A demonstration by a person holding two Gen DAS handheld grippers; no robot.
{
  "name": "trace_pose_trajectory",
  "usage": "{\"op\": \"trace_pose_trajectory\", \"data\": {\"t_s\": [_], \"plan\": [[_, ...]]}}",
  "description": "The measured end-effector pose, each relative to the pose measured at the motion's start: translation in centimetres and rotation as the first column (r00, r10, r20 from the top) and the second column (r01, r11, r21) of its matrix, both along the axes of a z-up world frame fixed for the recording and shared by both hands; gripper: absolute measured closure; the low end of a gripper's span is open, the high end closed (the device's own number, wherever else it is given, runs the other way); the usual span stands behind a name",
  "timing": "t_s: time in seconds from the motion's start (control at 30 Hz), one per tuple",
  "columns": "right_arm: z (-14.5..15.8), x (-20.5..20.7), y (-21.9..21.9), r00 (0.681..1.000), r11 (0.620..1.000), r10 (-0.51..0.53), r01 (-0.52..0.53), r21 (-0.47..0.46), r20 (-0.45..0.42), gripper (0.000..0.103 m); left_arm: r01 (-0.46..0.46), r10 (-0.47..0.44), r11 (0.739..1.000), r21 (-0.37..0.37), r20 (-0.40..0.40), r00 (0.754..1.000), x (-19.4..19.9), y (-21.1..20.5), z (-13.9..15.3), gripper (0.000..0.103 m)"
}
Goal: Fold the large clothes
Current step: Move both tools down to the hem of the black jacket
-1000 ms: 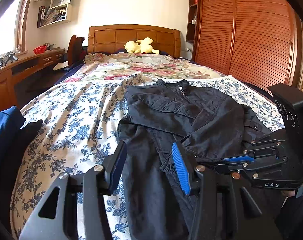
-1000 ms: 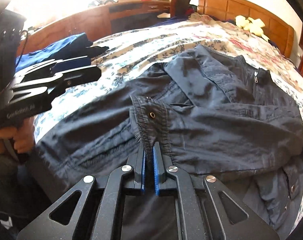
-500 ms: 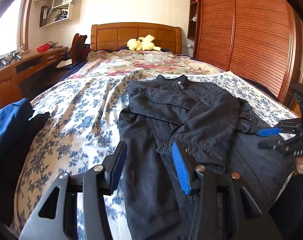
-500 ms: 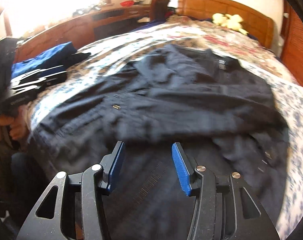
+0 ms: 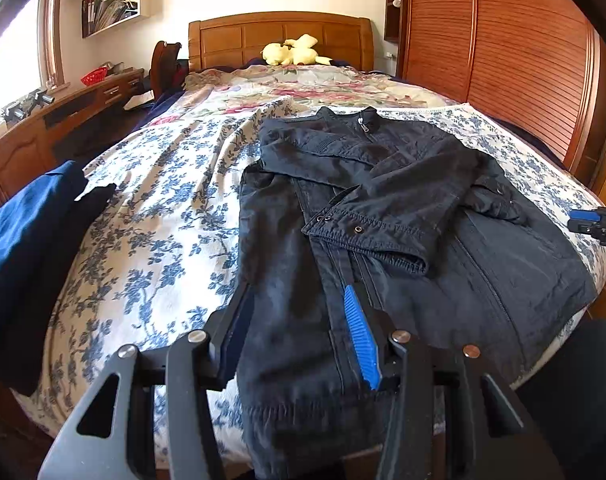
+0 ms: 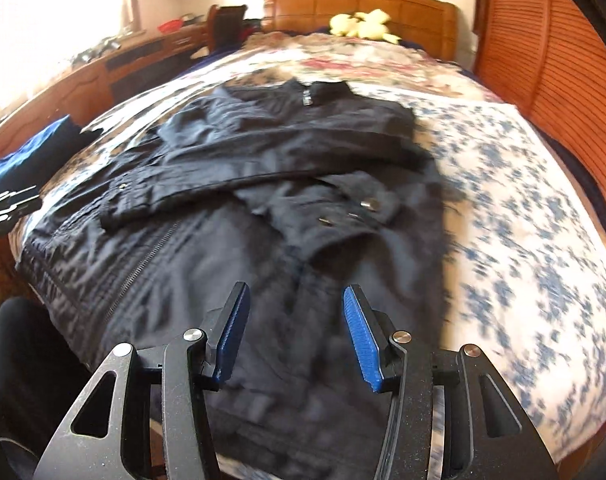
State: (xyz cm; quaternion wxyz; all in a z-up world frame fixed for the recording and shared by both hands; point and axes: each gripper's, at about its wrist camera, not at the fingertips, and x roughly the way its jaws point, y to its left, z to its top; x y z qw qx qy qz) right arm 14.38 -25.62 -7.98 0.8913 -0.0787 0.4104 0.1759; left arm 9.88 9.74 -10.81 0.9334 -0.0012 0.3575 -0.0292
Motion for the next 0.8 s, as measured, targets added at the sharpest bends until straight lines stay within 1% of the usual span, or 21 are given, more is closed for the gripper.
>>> {"op": "trace_pose_trajectory", "data": {"t_s": [0.07, 0.2, 0.33, 0.57, 0.8], "plan": [[0.3, -0.5, -1.5, 1.0, 1.0, -0.017, 0.018, 0.013, -0.009, 0.053, -0.007, 0.007, 1.0, 0.004, -0.001, 1.0, -0.6, -0.1, 0.8, 0.057], [0.4, -1.2, -3.6, 0.999, 0.999, -0.039, 0.04, 0.032, -0.029, 0.048, -0.015, 0.015, 1.0, 0.009, -0.004, 1.0, -1.2, -0.1, 2.0, 0.057], [0.1, -1.2, -5.1, 0.998, 0.998, -0.054, 0.055, 0.024, -0.044, 0.047, -0.021, 0.022, 0.999, 0.027, -0.017, 1.0, -1.0, -0.5, 2.5, 0.057], [-1.6, -0.1, -7.0, 0.995, 0.998, -0.055, 0.058, 0.033, -0.085, 0.047, -0.046, 0.049, 0.998, 0.039, -0.06, 0.997, 0.3, -1.1, 2.1, 0.057], [-4.1, 1.2, -7.8, 0.99, 0.998, -0.014, 0.023, 0.06, -0.14, 0.047, -0.113, 0.116, 0.993, 0.047, -0.078, 0.99, 0.0, -1.0, 2.4, 0.057]]}}
